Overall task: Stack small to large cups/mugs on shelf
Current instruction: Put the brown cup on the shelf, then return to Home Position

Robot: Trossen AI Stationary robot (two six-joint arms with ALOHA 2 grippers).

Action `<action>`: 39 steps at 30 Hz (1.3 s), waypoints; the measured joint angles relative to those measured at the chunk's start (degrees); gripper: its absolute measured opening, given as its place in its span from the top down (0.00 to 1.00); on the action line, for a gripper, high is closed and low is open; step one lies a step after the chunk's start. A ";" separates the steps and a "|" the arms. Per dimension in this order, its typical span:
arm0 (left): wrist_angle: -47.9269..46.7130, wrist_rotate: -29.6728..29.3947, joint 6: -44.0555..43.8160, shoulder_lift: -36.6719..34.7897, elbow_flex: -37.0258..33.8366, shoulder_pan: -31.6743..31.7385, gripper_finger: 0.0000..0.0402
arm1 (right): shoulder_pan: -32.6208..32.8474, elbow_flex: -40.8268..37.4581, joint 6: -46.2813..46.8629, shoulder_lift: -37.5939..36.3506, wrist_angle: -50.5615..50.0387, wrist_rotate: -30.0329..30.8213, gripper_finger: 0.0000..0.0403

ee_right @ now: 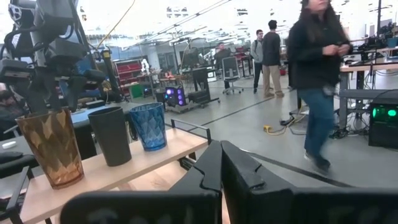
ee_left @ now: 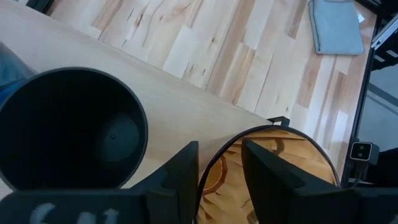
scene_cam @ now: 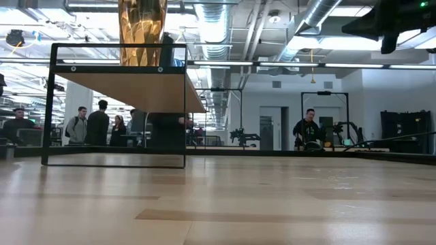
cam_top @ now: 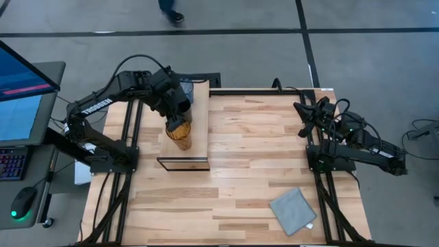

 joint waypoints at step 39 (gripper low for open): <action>0.05 -6.81 9.30 -5.24 14.13 -0.04 0.41 | -0.01 0.00 0.17 -0.01 -0.10 0.00 0.94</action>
